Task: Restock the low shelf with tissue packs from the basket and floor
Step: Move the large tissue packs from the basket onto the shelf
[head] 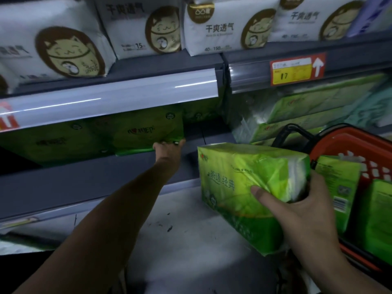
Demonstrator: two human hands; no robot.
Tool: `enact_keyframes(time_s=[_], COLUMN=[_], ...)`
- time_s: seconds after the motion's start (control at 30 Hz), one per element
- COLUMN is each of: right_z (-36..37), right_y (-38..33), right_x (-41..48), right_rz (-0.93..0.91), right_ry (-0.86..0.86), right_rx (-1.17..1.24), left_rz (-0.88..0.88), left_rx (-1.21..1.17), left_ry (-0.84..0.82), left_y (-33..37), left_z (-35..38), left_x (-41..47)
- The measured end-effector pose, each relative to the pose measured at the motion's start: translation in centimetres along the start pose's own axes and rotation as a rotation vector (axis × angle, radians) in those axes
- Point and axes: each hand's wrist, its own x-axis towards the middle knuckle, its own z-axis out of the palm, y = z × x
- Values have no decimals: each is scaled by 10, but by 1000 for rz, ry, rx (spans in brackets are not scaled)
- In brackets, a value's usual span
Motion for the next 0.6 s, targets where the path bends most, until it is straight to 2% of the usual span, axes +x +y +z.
enact_keyframes(time_s=[0.07,0.17,0.27,0.33,0.43,0.53,0.6], right_z=[4,14,24,30,35,38,40], right_y=[-4,-8,-8,-8,-12,-14,-16], right_x=[0,3,7,9,11,12,11], right_rz=[-36,-92,-132,-151,-169,-195,-220], right_ry=[17,56,98,113,147,161,157], right_rx=[14,14,3,-12,9,20,6], left_rz=[70,149,-46,-142,-80,-36,-76], left_rx=[-266,-827,-1217,-1451,-1650,-1688,-1811], left_ry=[-69,-213,-339,-505,-676,-742,-762], left_y=[-4,-11,-12,-13,0,32,49], left_z=[2,-2,-17,-33,-54,-72,-80], left_x=[-2,-21,-51,-73,-104,-138,-157])
